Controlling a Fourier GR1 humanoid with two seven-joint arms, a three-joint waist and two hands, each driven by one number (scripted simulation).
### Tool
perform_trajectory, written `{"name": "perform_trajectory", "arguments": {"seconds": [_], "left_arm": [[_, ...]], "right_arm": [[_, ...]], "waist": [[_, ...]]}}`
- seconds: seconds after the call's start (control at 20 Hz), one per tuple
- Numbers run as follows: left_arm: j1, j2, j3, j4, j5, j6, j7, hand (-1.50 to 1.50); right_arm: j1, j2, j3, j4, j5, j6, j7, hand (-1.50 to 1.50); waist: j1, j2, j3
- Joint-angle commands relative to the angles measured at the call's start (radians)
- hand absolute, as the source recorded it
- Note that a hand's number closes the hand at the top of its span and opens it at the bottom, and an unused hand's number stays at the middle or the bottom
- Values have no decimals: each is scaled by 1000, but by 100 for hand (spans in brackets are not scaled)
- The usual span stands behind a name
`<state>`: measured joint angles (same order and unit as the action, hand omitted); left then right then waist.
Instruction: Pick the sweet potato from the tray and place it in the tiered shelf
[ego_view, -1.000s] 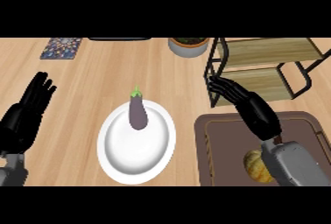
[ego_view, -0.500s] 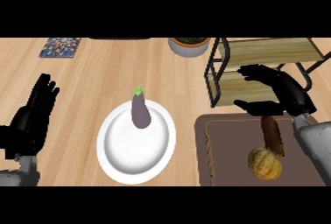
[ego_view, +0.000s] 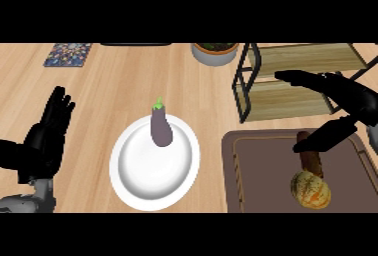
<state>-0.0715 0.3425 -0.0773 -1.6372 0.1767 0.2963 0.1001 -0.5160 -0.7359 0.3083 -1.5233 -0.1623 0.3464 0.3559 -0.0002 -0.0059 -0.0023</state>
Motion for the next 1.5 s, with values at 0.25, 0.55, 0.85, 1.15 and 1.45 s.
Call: {"name": "perform_trajectory", "arguments": {"seconds": [0.25, 0.55, 0.85, 1.15, 1.45], "left_arm": [[-15, -20, -22, -17, -16, 12, 28, 0], [-7, -14, 9, 6, -6, -14, -8, 0], [-2, -21, 2, -60, -15, -14, 46, 0], [-7, -39, 7, -25, -30, -6, 36, 0], [-18, -48, 5, -63, -73, 11, 76, 0]], "right_arm": [[-151, -124, 270, -195, 224, 237, 315, -150], [-176, 15, 424, -241, 351, 279, 591, -150], [-171, 113, 497, -143, 497, 284, 633, -150], [-154, 66, 567, -107, 609, 361, 651, -150], [-65, 69, 527, -73, 738, 292, 570, -150]], "waist": [[18, -2, -1], [7, 3, 0], [14, 5, 2], [5, 3, 1], [1, 4, 3]]}}
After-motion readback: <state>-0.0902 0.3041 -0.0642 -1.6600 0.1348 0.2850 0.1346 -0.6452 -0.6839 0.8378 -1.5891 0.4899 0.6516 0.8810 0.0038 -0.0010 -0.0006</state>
